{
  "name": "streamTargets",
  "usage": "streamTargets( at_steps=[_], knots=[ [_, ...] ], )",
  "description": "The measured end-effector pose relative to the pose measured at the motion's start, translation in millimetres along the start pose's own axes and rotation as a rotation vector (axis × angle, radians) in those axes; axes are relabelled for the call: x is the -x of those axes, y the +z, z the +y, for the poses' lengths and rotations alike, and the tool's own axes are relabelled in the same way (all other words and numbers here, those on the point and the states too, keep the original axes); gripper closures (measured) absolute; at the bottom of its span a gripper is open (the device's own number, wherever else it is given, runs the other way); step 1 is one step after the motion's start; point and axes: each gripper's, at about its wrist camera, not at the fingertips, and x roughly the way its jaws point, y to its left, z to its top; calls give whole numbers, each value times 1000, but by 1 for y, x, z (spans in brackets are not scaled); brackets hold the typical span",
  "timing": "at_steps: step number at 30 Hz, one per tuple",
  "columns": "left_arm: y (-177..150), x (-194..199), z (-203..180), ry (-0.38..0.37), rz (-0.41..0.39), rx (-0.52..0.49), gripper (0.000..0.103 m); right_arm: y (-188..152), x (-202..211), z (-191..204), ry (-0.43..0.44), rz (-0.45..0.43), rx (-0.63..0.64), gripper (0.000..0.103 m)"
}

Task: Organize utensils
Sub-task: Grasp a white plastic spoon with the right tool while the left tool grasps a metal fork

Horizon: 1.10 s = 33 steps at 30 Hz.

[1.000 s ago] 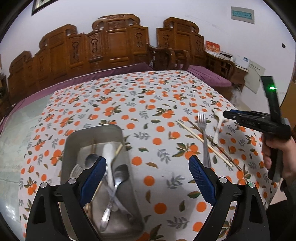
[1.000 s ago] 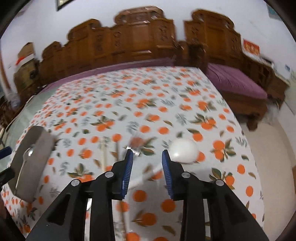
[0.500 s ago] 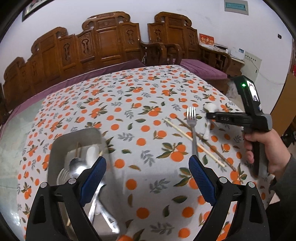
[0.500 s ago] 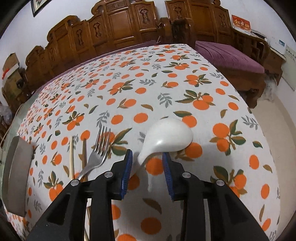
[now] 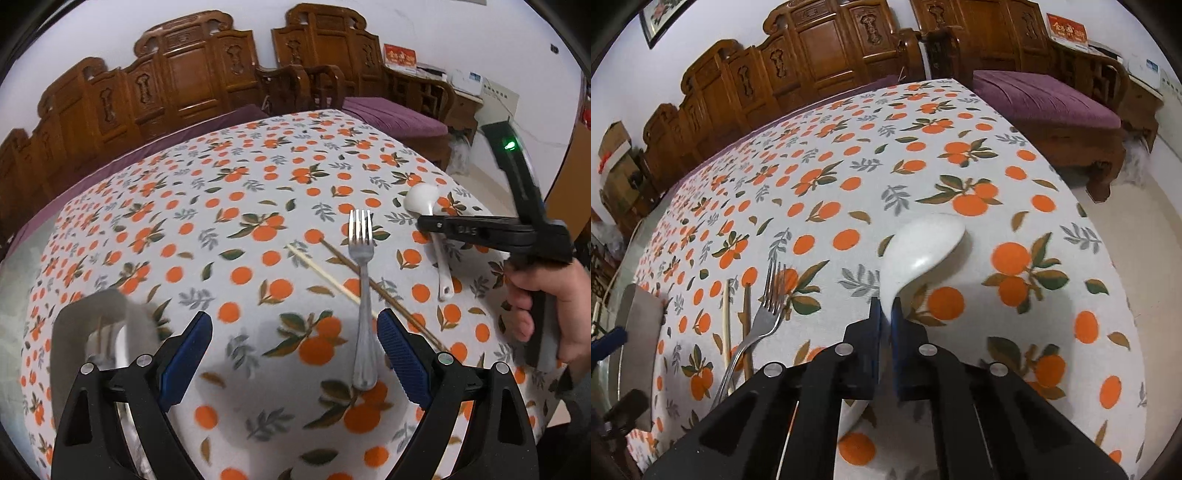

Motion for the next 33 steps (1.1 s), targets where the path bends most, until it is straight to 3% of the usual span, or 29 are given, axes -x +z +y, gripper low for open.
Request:
streamTargets(
  at_steps=[9, 12, 17, 18, 23, 33],
  knots=[
    [17, -35, -28, -23, 47, -58, 17, 2, 14, -14, 25, -27, -23, 99],
    [20, -43, -35, -51, 66, -68, 41, 4, 17, -18, 33, -35, -40, 99],
    [23, -53, -44, -96, 94, -87, 64, 4, 15, -17, 45, -28, -44, 99],
    [23, -56, -47, -100, 106, -99, 74, 3, 15, -16, 46, -29, -44, 99],
    [20, -66, -51, -91, 138, -115, 92, 4, 16, -14, 55, -31, -43, 99],
    [23, -75, -53, -83, 138, -120, 93, 4, 17, -8, 60, -29, -30, 99]
  ],
)
